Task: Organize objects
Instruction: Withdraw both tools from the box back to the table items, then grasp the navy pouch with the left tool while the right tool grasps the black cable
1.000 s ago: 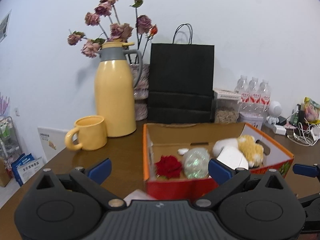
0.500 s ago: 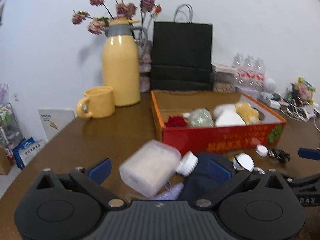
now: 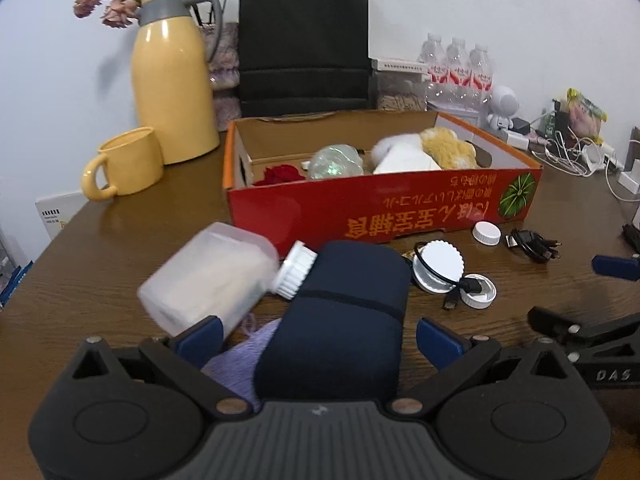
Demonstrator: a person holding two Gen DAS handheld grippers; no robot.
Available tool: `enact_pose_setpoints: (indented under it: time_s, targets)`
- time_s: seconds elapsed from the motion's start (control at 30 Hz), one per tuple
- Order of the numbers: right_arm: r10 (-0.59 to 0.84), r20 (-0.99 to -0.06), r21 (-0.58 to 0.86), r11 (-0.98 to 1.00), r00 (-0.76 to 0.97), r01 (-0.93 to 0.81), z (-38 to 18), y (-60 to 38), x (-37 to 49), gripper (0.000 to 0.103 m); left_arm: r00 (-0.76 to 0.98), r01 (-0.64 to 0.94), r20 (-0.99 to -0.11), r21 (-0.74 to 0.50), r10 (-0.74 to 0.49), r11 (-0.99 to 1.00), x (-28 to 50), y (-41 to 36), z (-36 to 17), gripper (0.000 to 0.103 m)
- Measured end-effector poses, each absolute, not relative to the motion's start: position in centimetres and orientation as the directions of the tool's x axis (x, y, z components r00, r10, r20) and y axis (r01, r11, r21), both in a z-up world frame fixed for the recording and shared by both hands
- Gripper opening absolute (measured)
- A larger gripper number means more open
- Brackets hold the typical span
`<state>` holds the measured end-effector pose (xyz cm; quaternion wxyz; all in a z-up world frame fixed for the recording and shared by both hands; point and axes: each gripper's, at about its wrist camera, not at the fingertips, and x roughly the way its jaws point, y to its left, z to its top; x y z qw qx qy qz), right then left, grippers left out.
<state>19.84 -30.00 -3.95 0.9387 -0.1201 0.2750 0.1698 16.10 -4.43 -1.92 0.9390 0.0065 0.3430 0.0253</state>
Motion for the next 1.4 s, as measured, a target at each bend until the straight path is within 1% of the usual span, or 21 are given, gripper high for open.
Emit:
enact_pose_setpoints:
  time_s: [0.3,0.43,0.53,0.63,0.67,0.7,0.73,0.77,0.9,1.0,1.13,1.17,1.23,1.37,1.4]
  targets:
    - [0.203,-0.581,-0.104,0.942,0.788,-0.320,-3.9,-33.6,24.0,0.103,0.737,-0.058,-0.674,0.024,0.059,0.998,17.7,-4.9,-3.0,0.103]
    - [0.212,-0.612,-0.107,0.932,0.762,-0.345,-4.5,-33.1,26.6,0.103,0.727,-0.060,-0.684,0.026,0.062,0.998,18.0,-5.0,-3.3,0.103]
    - [0.251,-0.627,-0.058,0.929,0.737,-0.366,-4.6,-32.6,28.0,0.103,0.720,-0.064,-0.690,0.032,0.068,0.997,18.2,-5.1,-3.5,0.103]
    - [0.305,-0.636,0.012,0.923,0.709,-0.386,-4.6,-32.7,28.7,0.091,0.719,-0.068,-0.692,0.032,0.071,0.997,18.3,-5.0,-3.6,0.103]
    - [0.308,-0.629,0.016,0.923,0.714,-0.384,-4.5,-32.8,28.6,0.077,0.718,-0.069,-0.692,0.032,0.072,0.997,18.4,-5.0,-3.6,0.103]
    - [0.315,-0.617,0.018,0.922,0.721,-0.388,-4.4,-33.0,28.4,0.059,0.718,-0.071,-0.692,0.031,0.073,0.997,18.4,-5.0,-3.6,0.103]
    - [0.328,-0.609,0.025,0.918,0.722,-0.396,-4.3,-33.1,28.3,0.050,0.718,-0.074,-0.692,0.029,0.073,0.997,18.5,-4.9,-3.6,0.103]
    - [0.343,-0.602,0.035,0.913,0.721,-0.406,-4.2,-33.2,28.1,0.048,0.717,-0.076,-0.693,0.028,0.074,0.997,18.6,-4.9,-3.6,0.103]
    - [0.365,-0.583,0.054,0.909,0.725,-0.414,-3.9,-33.5,27.1,0.046,0.719,-0.084,-0.691,0.019,0.074,0.996,18.6,-4.8,-3.6,0.103]
    - [0.347,-0.563,0.030,0.915,0.750,-0.402,-3.7,-33.3,26.1,0.046,0.725,-0.082,-0.685,0.011,0.068,0.997,18.7,-4.8,-3.6,0.103]
    - [0.325,-0.536,-0.001,0.923,0.780,-0.385,-3.4,-33.2,24.9,0.046,0.732,-0.088,-0.678,-0.001,0.064,0.996,18.7,-4.8,-3.5,0.099]
    - [0.321,-0.527,-0.006,0.925,0.787,-0.381,-3.3,-33.2,24.6,0.046,0.733,-0.089,-0.677,-0.002,0.064,0.996,18.6,-4.8,-3.4,0.095]
    - [0.316,-0.517,-0.009,0.927,0.796,-0.374,-3.2,-33.3,24.4,0.046,0.739,-0.086,-0.671,-0.005,0.061,0.996,18.5,-4.9,-3.3,0.090]
    - [0.313,-0.512,-0.008,0.930,0.800,-0.369,-3.1,-33.4,24.3,0.046,0.752,-0.068,-0.657,-0.003,0.050,0.998,18.0,-5.4,-3.0,0.074]
    - [0.312,-0.512,-0.009,0.930,0.800,-0.368,-3.1,-33.4,24.2,0.046,0.756,-0.065,-0.653,0.002,0.051,0.998,17.9,-5.6,-3.0,0.072]
